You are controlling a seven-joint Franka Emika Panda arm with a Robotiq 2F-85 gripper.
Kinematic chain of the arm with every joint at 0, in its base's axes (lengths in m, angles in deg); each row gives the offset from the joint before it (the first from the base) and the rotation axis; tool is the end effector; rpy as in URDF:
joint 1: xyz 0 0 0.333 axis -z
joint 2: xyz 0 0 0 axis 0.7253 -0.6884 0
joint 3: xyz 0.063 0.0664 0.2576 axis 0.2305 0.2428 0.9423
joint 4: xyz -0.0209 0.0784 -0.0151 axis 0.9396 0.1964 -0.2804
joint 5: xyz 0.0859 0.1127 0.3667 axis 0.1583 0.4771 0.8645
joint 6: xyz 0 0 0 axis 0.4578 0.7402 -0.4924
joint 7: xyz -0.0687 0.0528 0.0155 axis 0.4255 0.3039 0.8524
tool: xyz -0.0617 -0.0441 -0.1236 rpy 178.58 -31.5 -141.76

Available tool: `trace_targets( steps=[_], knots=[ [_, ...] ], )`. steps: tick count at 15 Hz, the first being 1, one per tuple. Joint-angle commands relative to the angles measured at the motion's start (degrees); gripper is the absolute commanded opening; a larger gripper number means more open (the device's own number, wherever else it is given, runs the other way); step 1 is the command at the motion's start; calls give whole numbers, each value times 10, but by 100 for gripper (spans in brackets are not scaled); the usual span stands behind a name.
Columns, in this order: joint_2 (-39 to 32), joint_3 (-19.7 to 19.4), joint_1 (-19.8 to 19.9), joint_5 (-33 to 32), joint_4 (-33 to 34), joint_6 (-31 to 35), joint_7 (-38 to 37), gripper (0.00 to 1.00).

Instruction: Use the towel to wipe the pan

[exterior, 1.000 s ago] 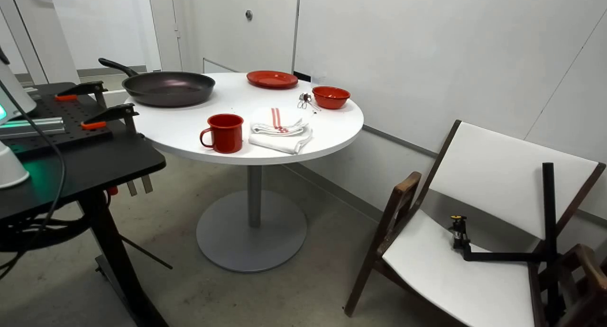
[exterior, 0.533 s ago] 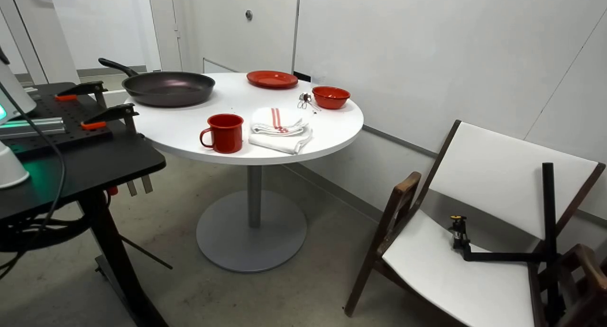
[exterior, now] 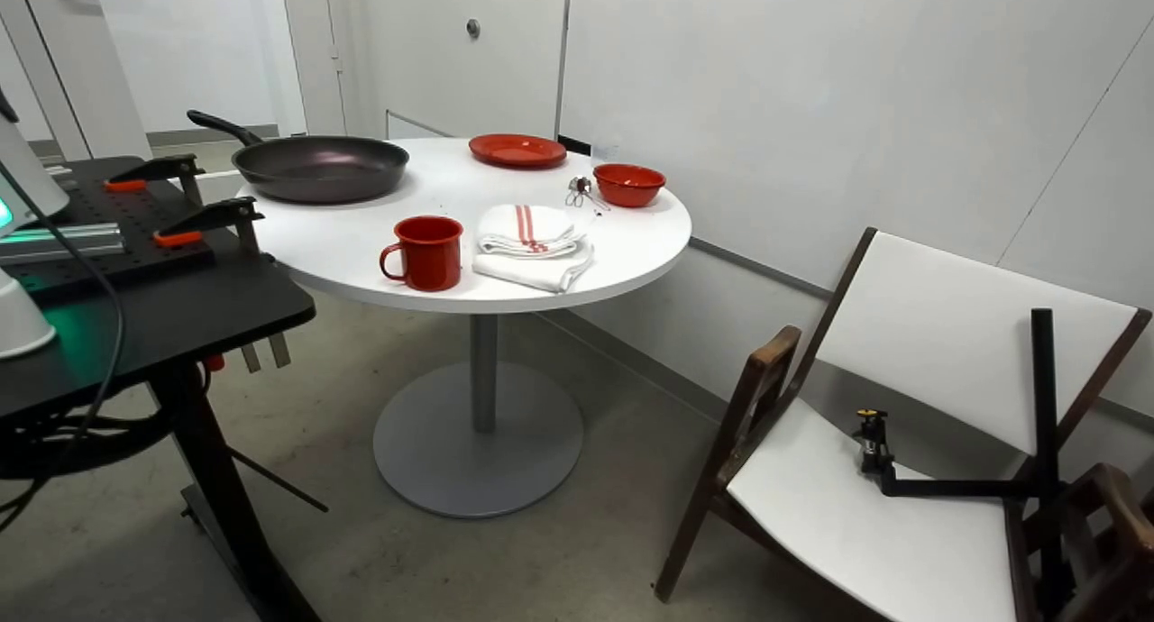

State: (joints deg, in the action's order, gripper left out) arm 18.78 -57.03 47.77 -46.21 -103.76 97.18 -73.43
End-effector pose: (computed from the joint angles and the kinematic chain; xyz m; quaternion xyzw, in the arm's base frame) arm 0.5398 -0.0162 0.3385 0.9993 -0.0122 -0.0332 0.0134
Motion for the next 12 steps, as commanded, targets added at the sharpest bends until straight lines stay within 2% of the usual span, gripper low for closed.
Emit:
trace_targets(
  steps=[1, 4, 6, 9, 12],
  knots=[
    [-23, -19, 14, -27, -26, 83, 18, 100],
    [-61, -39, 31, -35, -35, 158, 14, 100],
    [-92, -50, 45, -14, -28, 185, 27, 100],
    [-134, -58, 65, 13, -13, 202, 42, 100],
    [-178, -54, 87, 65, 14, 190, 65, 100]
  ],
)
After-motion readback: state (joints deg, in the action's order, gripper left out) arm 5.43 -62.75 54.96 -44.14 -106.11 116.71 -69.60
